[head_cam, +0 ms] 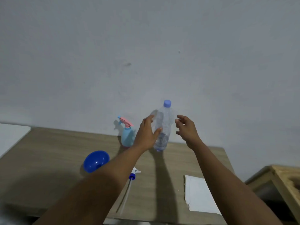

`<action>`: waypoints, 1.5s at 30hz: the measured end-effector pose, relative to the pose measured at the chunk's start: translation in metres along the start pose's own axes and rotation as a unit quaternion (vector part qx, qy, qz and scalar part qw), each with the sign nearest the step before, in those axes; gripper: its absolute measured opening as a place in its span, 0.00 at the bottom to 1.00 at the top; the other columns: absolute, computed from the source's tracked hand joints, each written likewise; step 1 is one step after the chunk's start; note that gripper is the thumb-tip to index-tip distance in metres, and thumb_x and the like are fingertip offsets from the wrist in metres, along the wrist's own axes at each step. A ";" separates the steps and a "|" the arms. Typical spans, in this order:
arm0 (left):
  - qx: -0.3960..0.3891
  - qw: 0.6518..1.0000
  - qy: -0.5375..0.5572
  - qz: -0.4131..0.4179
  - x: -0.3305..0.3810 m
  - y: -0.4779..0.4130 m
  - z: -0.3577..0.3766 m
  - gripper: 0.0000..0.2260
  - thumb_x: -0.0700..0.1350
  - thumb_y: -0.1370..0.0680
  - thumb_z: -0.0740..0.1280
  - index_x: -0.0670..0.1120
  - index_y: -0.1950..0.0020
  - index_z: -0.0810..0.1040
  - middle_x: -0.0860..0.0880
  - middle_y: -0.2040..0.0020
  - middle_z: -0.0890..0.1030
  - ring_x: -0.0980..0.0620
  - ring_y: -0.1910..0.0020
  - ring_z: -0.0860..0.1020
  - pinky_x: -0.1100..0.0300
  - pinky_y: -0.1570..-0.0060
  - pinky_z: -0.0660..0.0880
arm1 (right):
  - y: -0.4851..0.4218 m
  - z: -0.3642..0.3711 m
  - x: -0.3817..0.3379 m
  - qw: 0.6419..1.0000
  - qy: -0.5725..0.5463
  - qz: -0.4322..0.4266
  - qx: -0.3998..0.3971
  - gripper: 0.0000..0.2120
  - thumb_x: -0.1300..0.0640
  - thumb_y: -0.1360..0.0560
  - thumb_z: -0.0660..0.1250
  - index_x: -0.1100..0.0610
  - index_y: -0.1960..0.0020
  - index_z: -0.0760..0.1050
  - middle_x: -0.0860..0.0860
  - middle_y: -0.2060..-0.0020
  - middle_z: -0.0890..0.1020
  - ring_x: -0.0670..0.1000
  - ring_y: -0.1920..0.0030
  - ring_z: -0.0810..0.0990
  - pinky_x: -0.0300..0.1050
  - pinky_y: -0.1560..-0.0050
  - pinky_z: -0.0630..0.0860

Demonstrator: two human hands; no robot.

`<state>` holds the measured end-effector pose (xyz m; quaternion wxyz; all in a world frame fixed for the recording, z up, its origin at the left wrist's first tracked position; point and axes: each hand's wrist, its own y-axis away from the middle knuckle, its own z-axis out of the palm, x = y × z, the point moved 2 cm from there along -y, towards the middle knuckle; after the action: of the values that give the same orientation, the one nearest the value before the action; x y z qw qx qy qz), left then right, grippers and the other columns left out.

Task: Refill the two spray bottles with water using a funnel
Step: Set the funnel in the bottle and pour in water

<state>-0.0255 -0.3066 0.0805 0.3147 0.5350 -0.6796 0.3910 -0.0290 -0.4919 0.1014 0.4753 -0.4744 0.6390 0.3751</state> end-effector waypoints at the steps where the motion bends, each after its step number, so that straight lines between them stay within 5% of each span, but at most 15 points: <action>1: -0.002 1.000 0.003 -0.014 0.004 -0.015 0.001 0.28 0.53 0.21 0.67 0.50 0.24 0.60 0.47 0.28 0.69 0.47 0.31 0.71 0.50 0.33 0.73 | -0.010 0.000 -0.007 1.000 0.022 -0.011 -0.017 0.20 0.52 0.18 0.64 0.55 0.28 0.70 0.54 0.37 0.78 0.53 0.39 0.78 0.56 0.39 0.79; 5: -0.047 0.998 -0.031 -0.036 0.002 -0.055 0.008 0.29 0.53 0.19 0.64 0.50 0.21 0.56 0.47 0.22 0.64 0.45 0.25 0.66 0.48 0.27 0.66 | -0.032 0.003 -0.018 0.995 0.055 -0.008 -0.079 0.25 0.51 0.18 0.64 0.55 0.23 0.64 0.55 0.31 0.74 0.56 0.33 0.75 0.58 0.32 0.74; 9: -0.067 0.995 0.020 -0.065 0.003 -0.060 0.010 0.25 0.50 0.20 0.67 0.48 0.25 0.64 0.45 0.29 0.74 0.46 0.35 0.76 0.55 0.36 0.72 | -0.023 0.003 -0.019 0.993 0.054 -0.033 -0.104 0.22 0.56 0.18 0.64 0.56 0.26 0.68 0.50 0.36 0.76 0.50 0.39 0.76 0.54 0.35 0.75; 15: -0.040 0.994 0.082 -0.053 0.011 -0.011 0.000 0.25 0.48 0.27 0.76 0.48 0.32 0.72 0.45 0.42 0.82 0.48 0.46 0.82 0.50 0.41 0.79 | 0.023 -0.013 0.001 0.987 0.067 -0.076 -0.126 0.31 0.66 0.22 0.66 0.52 0.22 0.64 0.45 0.32 0.74 0.44 0.41 0.79 0.33 0.49 0.77; 22: -0.050 0.990 0.123 -0.048 0.035 0.054 -0.018 0.26 0.45 0.29 0.78 0.48 0.32 0.75 0.48 0.48 0.84 0.54 0.50 0.84 0.59 0.44 0.80 | 0.093 -0.040 0.006 0.979 0.071 -0.123 -0.144 0.35 0.73 0.25 0.62 0.48 0.23 0.65 0.41 0.34 0.76 0.38 0.43 0.80 0.32 0.47 0.75; 26: -0.078 0.985 0.143 -0.054 0.042 0.094 -0.026 0.24 0.43 0.29 0.78 0.49 0.34 0.77 0.50 0.49 0.85 0.56 0.51 0.84 0.62 0.47 0.80 | 0.131 -0.054 0.014 0.976 0.056 -0.125 -0.170 0.36 0.75 0.25 0.61 0.47 0.24 0.66 0.42 0.34 0.77 0.45 0.44 0.80 0.40 0.52 0.78; 35: -0.124 0.982 0.135 -0.047 0.026 0.153 -0.033 0.23 0.39 0.30 0.78 0.56 0.40 0.76 0.47 0.48 0.84 0.52 0.49 0.84 0.57 0.43 0.80 | 0.179 -0.058 0.042 0.975 0.016 -0.116 -0.187 0.28 0.68 0.26 0.72 0.46 0.31 0.74 0.41 0.40 0.81 0.51 0.46 0.81 0.45 0.50 0.81; 40: -0.109 0.993 0.045 -0.007 0.036 0.162 -0.045 0.23 0.46 0.30 0.78 0.58 0.38 0.76 0.58 0.43 0.82 0.61 0.45 0.80 0.57 0.43 0.78 | 0.186 -0.043 0.057 0.974 0.091 -0.129 -0.163 0.39 0.52 0.37 0.83 0.41 0.31 0.70 0.37 0.34 0.74 0.43 0.39 0.76 0.44 0.45 0.78; 45: -0.065 0.995 0.003 0.075 0.070 0.156 -0.064 0.21 0.52 0.26 0.74 0.59 0.35 0.77 0.63 0.39 0.79 0.62 0.40 0.76 0.61 0.43 0.73 | 0.182 -0.031 0.064 0.970 0.108 -0.112 -0.187 0.42 0.49 0.37 0.82 0.38 0.28 0.65 0.33 0.34 0.74 0.38 0.36 0.74 0.40 0.42 0.74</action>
<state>-0.1932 -0.2654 0.1413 0.3209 0.4593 -0.7409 0.3702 -0.2185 -0.4871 0.0535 0.3453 -0.6612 0.5475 0.3793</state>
